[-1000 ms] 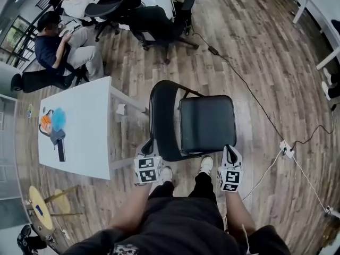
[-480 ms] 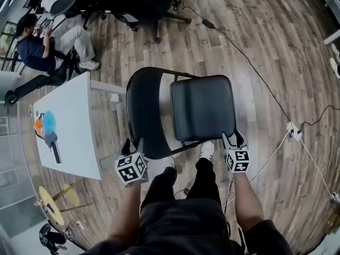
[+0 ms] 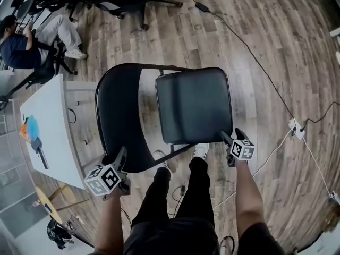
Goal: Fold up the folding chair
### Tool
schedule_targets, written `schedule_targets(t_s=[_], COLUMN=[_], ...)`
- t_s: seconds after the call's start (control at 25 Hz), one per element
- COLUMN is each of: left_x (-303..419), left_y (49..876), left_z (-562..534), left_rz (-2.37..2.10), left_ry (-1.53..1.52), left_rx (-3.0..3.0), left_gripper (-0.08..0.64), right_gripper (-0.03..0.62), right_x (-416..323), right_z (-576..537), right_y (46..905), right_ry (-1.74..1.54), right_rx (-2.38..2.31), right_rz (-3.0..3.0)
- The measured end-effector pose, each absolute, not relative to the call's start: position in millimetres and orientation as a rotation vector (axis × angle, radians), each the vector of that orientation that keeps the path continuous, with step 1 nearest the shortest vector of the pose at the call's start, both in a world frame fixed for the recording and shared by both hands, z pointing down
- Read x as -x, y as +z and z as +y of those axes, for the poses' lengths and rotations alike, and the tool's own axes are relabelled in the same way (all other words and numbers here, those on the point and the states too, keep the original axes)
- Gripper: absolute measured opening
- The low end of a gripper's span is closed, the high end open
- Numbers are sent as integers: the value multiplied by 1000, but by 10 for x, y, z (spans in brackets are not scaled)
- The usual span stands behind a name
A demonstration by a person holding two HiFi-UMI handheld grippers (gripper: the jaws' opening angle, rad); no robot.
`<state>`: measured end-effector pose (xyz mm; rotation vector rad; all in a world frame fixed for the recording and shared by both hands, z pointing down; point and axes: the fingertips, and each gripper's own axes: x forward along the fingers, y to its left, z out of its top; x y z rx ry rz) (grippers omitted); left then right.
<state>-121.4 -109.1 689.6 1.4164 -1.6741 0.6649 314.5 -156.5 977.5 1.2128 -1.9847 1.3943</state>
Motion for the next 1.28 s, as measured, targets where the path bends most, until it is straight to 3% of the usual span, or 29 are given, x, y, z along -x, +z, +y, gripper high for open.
schedule_targets(t_s=[0.48,0.8,1.28], left_x=[1140,1066,1160], left_y=[7160,7134,6557], left_z=[-1278,-1274,-1256], left_rz=[-1611,-1540,-1579], left_ry=[673,642,622], left_rx=[-1509,-1564,-1600], left_gripper=[221,169,134], right_gripper=[402,408,403], right_x=[-3020,-2906,-2514], right_z=[-1575,-1530,-1393], right_y=[10649,10625,9822], right_ry=[1682,1807,1676], right_rx=[-925,-768,-614], right_rz=[-1975,-1941,-1991])
